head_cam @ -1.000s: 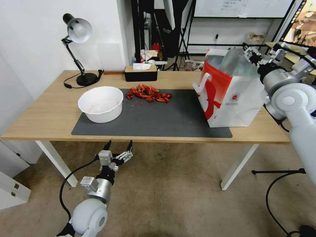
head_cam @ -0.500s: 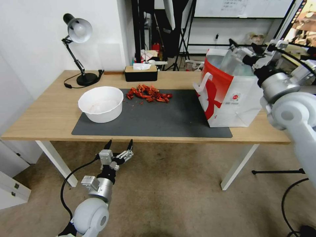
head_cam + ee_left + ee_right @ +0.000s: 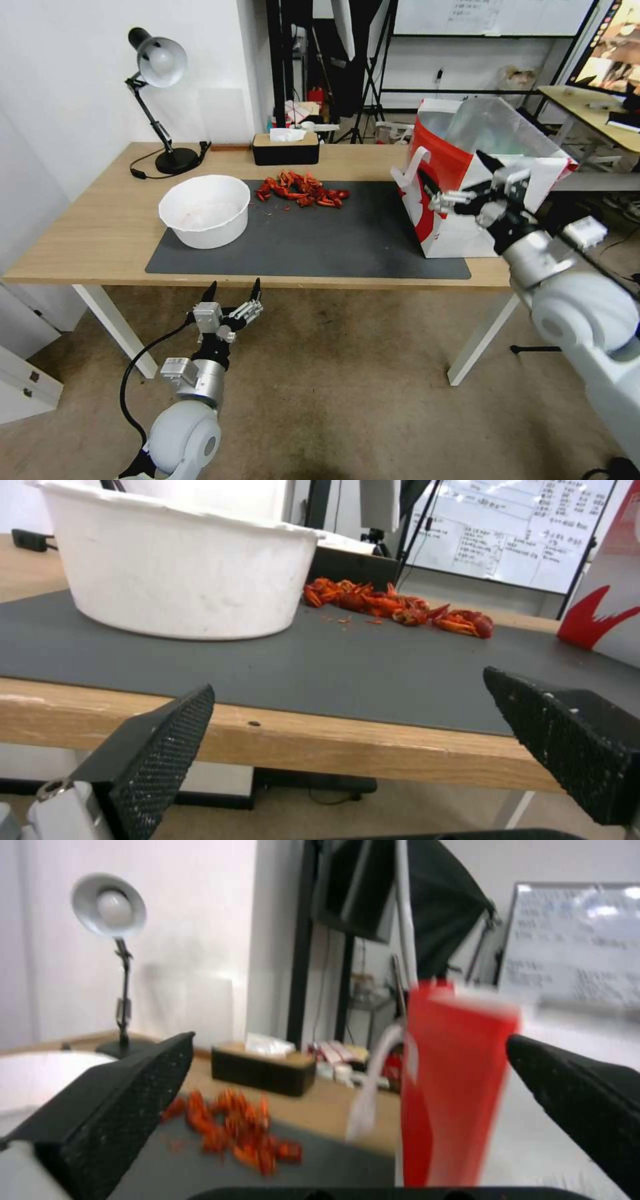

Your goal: Close the takeout container lid, then place the container into the takeout bag.

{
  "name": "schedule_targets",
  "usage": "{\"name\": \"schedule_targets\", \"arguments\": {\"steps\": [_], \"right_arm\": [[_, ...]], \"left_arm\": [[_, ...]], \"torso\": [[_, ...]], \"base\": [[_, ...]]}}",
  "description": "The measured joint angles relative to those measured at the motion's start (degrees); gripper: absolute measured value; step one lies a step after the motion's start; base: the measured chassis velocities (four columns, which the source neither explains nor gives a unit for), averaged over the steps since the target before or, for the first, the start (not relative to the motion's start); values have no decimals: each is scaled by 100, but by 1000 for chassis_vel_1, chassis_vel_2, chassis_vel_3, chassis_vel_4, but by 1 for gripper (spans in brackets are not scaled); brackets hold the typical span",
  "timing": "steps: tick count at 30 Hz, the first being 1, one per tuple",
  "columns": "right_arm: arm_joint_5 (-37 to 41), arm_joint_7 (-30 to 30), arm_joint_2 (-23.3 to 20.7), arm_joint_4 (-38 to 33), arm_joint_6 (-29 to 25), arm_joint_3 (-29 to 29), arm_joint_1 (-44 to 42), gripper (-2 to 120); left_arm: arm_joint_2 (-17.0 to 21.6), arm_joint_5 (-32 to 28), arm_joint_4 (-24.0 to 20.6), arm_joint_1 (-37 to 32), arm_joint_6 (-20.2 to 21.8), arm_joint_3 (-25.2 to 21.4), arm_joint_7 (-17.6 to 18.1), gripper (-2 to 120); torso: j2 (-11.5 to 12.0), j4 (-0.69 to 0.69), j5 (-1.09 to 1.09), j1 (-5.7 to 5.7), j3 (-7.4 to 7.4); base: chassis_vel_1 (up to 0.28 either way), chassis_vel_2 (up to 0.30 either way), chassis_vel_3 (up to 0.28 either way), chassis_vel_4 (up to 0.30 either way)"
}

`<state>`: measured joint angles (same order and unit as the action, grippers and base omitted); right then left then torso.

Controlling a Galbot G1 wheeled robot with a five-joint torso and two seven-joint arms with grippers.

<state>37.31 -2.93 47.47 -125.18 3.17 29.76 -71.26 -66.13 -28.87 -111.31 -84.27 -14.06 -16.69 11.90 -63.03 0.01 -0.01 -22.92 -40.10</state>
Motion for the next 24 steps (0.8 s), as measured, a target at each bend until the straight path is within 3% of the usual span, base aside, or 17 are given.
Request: {"name": "schedule_targets", "arguments": {"steps": [3, 5, 8, 11, 24], "right_arm": [[-219, -105, 302, -102, -154, 87, -500, 105], [-660, -144, 789, -107, -540, 125, -1149, 101], [-928, -157, 1063, -44, -805, 118, -1446, 100], [-1464, -260, 1618, 172, -1338, 22, -1940, 100], [-2092, -384, 2560, 765, -2120, -211, -2709, 100]], "left_arm": [[12, -1, 9, -33, -50, 4, -77, 100], [40, -5, 30, -76, -117, 14, -192, 100], [50, -5, 46, -100, -154, 29, -254, 100], [33, 44, 94, -147, -289, 40, -314, 100], [-91, 400, 178, -416, -561, 9, -279, 100]], "torso": [[0, -2, 0, 0, 0], [0, -1, 0, 0, 1], [0, -2, 1, 1, 0], [0, -3, 1, 0, 0], [0, -1, 0, 1, 0]], "base": [[0, 0, 0, 0], [0, 0, 0, 0], [0, 0, 0, 0], [0, 0, 0, 0], [0, 0, 0, 0]]}}
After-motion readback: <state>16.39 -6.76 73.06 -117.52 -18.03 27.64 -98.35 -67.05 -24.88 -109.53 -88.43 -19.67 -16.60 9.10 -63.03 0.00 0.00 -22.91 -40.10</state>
